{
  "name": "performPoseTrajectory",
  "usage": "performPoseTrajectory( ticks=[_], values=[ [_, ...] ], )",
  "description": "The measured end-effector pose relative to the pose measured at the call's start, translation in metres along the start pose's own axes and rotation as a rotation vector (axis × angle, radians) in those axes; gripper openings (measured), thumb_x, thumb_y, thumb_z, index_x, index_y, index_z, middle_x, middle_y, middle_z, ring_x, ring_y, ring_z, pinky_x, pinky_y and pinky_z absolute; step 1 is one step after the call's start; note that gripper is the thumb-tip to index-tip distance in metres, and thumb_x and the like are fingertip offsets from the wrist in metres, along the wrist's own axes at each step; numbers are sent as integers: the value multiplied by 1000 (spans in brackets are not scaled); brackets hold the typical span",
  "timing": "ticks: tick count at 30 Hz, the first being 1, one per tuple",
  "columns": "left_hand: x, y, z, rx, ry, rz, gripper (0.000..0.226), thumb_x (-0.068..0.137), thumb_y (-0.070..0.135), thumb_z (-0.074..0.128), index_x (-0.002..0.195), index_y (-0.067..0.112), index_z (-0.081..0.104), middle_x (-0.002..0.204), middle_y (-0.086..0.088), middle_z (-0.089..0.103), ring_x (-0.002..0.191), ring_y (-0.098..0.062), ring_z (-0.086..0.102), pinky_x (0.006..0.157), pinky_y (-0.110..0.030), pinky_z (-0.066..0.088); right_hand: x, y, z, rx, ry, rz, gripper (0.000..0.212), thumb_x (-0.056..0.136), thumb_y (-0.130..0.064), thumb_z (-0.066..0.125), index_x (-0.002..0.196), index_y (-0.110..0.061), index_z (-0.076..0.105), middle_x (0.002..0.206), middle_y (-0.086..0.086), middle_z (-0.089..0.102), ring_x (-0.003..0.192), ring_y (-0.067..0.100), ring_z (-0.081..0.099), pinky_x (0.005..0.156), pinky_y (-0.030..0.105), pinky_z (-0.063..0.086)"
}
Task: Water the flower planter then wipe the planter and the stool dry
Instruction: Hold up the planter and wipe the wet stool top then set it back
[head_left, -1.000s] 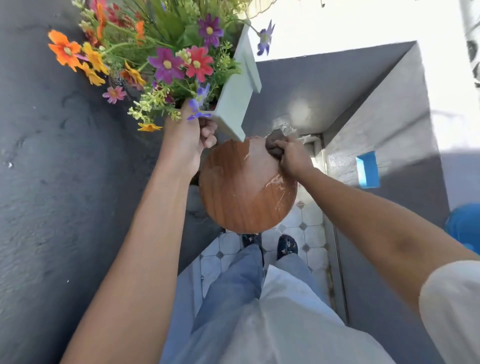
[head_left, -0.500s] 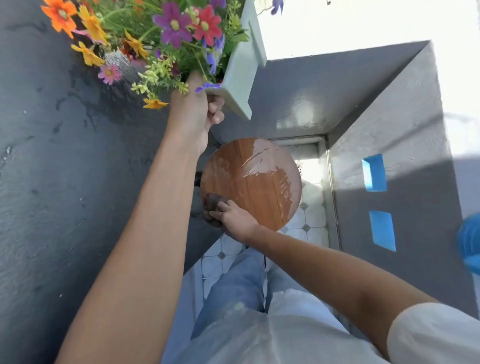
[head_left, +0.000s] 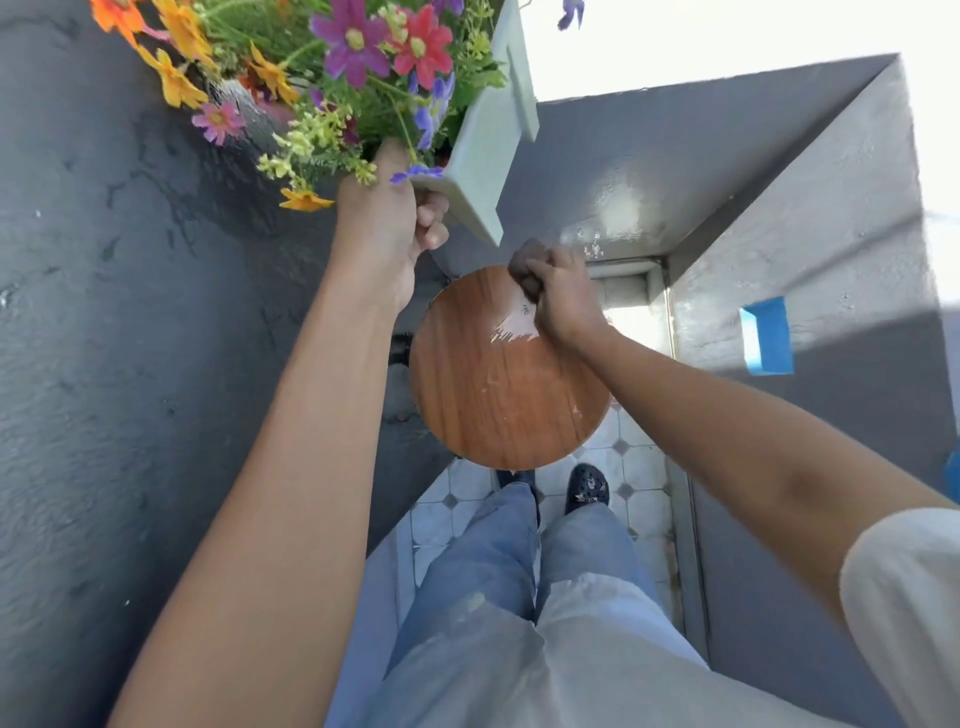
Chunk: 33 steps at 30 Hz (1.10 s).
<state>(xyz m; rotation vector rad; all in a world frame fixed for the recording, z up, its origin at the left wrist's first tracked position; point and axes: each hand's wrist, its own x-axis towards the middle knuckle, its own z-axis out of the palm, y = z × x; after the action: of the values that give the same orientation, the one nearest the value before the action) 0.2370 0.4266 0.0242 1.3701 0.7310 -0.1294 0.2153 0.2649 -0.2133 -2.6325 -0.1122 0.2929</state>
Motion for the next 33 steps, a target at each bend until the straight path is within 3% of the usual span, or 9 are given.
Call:
performPoseTrajectory(
  ticks=[3, 11, 15, 17, 19, 22, 25, 28, 33],
  values=[
    [2, -2, -2, 17, 6, -6, 22, 96, 7, 29, 77, 12, 41, 65, -8, 41, 42, -12, 33, 39, -22, 23, -37, -28, 21, -11, -33, -54, 48, 83, -4, 57, 127, -22, 63, 119, 9, 55, 109, 33, 52, 85, 41, 52],
    [-3, 2, 1, 44, -13, -14, 29, 99, 14, 29, 72, 12, 41, 65, -9, 39, 42, -12, 30, 39, -22, 23, -104, -128, 83, 78, -426, -300, 51, 91, 0, 53, 140, -16, 51, 132, 9, 43, 122, 33, 36, 89, 52, 52],
    [-7, 3, -1, 63, -5, -12, 31, 99, 13, 28, 72, 10, 42, 66, -9, 41, 40, -11, 31, 40, -23, 23, -83, -94, 62, 91, -280, -278, 46, 92, -4, 54, 135, -17, 56, 134, 8, 46, 118, 31, 43, 90, 45, 51],
    [-8, 2, -2, 64, 2, -12, 31, 99, 12, 30, 71, 10, 43, 67, -9, 41, 40, -11, 31, 40, -23, 23, -60, -57, 40, 88, -126, -140, 44, 87, -3, 56, 128, -17, 63, 129, 9, 52, 113, 31, 50, 91, 35, 47],
    [-10, -2, -4, 68, 0, -13, 30, 99, 12, 31, 71, 11, 42, 65, -8, 40, 40, -11, 31, 40, -24, 22, -37, -16, 19, 81, 1, 53, 42, 82, -2, 55, 119, -17, 69, 121, 10, 59, 105, 30, 56, 82, 24, 41],
    [-13, -11, -9, 76, -8, -27, 29, 99, 11, 30, 73, 11, 43, 64, -8, 42, 40, -10, 32, 39, -23, 24, -23, 17, 8, 145, 91, 195, 50, 75, 3, 53, 118, -16, 70, 110, 12, 60, 97, 33, 56, 80, 29, 46],
    [-17, -18, -11, 86, -3, -37, 31, 98, 6, 26, 74, 10, 45, 68, -9, 45, 41, -10, 32, 39, -23, 24, -36, -2, 18, 95, 89, 166, 42, 79, -1, 56, 116, -15, 71, 109, 13, 61, 99, 33, 57, 76, 28, 38],
    [-20, -25, -10, 67, 2, -47, 29, 101, 12, 28, 75, 12, 42, 69, -8, 42, 39, -10, 31, 40, -23, 23, -71, -48, 43, 166, -10, 49, 45, 82, -1, 55, 124, -13, 66, 116, 15, 56, 108, 35, 51, 89, 39, 47],
    [-29, -29, -5, 67, -4, -39, 32, 100, 6, 24, 74, 10, 44, 68, -9, 43, 43, -11, 31, 39, -22, 24, -162, -89, 78, 132, -285, -144, 55, 85, 3, 57, 137, -17, 53, 120, 9, 46, 108, 31, 39, 73, 46, 54]
  ],
)
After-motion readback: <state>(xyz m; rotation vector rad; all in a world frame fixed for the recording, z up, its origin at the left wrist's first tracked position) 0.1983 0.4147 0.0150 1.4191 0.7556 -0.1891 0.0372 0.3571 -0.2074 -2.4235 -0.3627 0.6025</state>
